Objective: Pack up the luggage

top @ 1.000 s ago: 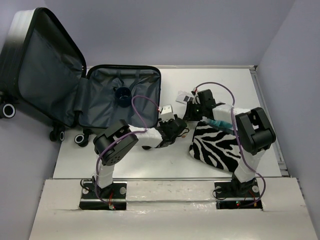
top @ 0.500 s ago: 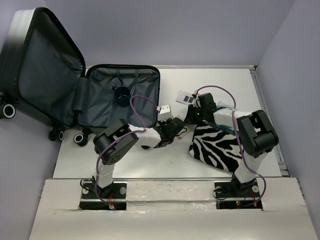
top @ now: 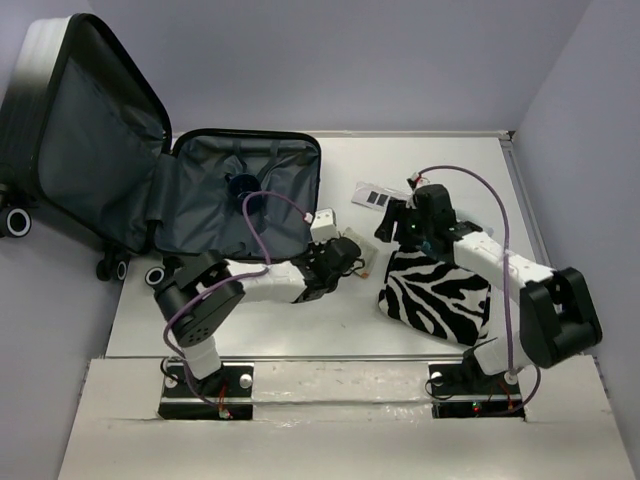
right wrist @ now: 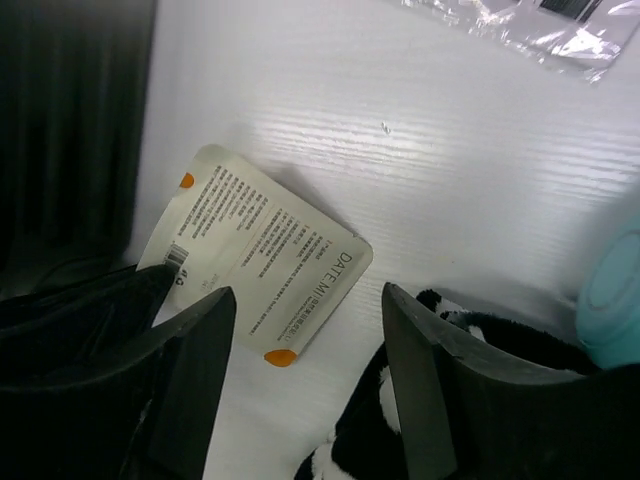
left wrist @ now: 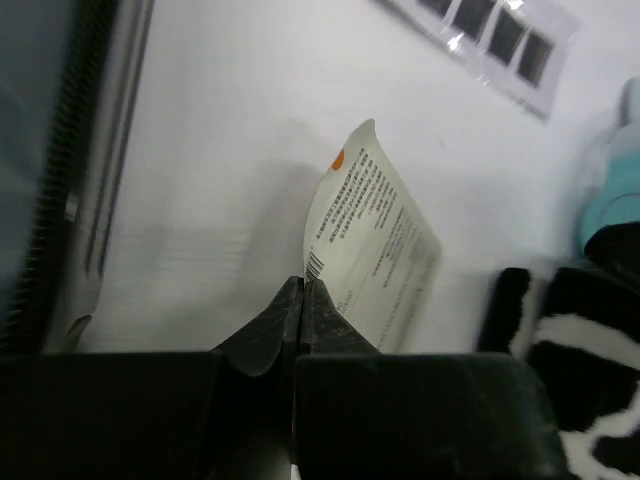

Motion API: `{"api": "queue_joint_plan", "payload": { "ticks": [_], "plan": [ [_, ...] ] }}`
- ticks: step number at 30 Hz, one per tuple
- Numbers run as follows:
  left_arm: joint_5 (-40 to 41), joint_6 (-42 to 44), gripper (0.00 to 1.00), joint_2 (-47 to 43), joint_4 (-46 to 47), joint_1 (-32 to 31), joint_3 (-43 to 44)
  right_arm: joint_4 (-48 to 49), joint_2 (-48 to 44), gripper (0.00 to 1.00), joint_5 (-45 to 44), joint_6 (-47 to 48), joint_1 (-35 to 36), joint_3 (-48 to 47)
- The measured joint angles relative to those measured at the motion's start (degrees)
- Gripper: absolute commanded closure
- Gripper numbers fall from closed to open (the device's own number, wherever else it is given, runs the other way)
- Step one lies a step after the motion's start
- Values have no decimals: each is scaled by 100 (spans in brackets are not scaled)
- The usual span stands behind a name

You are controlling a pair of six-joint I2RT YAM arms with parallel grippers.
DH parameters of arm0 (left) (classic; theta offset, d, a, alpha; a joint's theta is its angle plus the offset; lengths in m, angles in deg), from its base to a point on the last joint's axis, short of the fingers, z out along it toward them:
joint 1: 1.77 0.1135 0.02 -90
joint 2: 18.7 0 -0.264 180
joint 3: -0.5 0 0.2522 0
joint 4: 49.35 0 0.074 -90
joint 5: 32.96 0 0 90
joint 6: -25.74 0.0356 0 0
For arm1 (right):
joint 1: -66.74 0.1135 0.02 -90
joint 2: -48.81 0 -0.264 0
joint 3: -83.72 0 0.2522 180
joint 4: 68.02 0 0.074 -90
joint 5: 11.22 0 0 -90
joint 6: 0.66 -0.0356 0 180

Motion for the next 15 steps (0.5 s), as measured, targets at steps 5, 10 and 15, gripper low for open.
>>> {"api": "queue_joint_plan", "payload": {
  "ticks": [5, 10, 15],
  "plan": [
    [55, 149, 94, -1191, -63, -4, -181, -173, -1207, 25, -149, -98, -92, 98],
    [26, 315, 94, -2225, -68, 28, -212, -367, -1965, 26, -323, -57, -98, -59],
    [-210, 516, 94, -3407, -315, 632, -223, -562, -1816, 29, -485, 125, -98, -240]
  ]
}}
